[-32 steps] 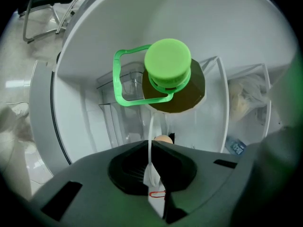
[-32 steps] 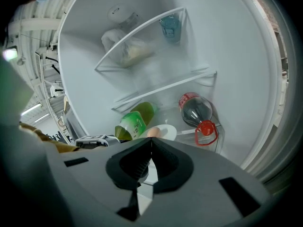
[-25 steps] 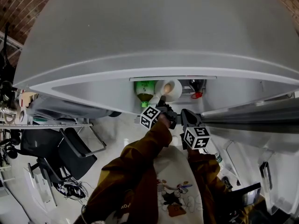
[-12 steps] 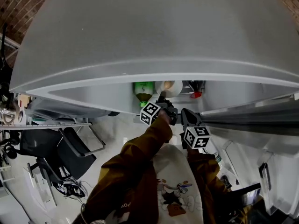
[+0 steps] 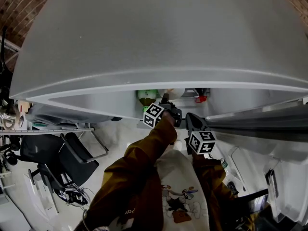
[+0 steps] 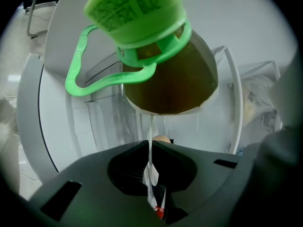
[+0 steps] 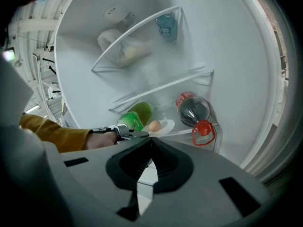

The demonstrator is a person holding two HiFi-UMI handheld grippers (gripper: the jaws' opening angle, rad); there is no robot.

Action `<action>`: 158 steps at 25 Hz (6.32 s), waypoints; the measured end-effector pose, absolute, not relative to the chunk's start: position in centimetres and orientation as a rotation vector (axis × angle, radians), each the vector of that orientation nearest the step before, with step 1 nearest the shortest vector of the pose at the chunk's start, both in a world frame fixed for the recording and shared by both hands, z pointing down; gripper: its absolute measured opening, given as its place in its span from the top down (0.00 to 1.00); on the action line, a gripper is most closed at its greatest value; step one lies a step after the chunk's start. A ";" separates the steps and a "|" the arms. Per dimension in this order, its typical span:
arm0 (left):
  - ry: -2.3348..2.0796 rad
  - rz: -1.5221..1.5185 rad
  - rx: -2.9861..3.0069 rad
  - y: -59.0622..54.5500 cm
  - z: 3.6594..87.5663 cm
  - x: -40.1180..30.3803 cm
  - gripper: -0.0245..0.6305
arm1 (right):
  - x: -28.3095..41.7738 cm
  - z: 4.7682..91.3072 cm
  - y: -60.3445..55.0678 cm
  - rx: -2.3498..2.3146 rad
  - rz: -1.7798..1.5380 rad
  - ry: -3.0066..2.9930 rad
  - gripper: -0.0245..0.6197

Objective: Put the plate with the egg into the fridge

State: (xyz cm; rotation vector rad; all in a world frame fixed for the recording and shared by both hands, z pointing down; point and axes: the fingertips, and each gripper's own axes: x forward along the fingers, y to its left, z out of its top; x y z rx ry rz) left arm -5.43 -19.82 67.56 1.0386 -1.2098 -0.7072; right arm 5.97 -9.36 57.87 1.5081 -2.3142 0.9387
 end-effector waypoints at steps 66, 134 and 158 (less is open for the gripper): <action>-1.149 -0.561 1.020 -17.2 68.1 -3.9 0.63 | 5.6 58.7 -8.2 1.495 1.010 -2.328 0.95; -1.047 -0.522 1.158 -17.2 65.4 -3.5 0.59 | 4.7 58.0 -6.1 1.515 1.009 -2.339 0.95; -1.065 -0.112 2.038 -12.9 52.6 -2.2 0.62 | 5.1 54.8 -6.6 1.627 0.830 -2.349 0.95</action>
